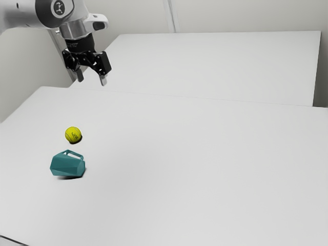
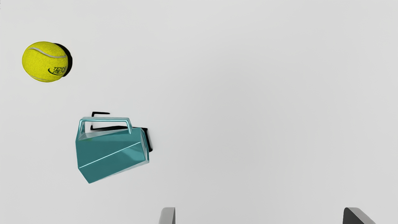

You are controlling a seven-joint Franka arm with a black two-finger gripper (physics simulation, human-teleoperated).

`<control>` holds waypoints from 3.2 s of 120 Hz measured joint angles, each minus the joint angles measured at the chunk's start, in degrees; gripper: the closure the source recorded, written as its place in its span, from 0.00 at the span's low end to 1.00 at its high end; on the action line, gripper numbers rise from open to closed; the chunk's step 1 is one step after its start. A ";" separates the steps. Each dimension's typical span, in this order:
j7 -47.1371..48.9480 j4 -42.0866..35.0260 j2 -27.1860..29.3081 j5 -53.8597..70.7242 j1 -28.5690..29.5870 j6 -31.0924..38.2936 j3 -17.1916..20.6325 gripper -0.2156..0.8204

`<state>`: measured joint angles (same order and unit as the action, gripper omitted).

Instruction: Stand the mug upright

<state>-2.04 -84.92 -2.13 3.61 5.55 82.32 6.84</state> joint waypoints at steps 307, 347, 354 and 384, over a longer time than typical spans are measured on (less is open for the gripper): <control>-55.60 -37.30 -4.37 -47.35 39.10 21.14 -10.76 0.23; -65.26 -37.62 -8.63 -52.74 39.85 19.96 -11.77 0.23; -66.69 -37.62 -9.15 -53.17 40.02 19.46 -11.82 0.23; -70.84 -38.43 -10.42 -54.34 40.50 18.22 -11.85 0.23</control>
<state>-72.88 -123.35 -12.55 -50.72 46.06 100.54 -5.01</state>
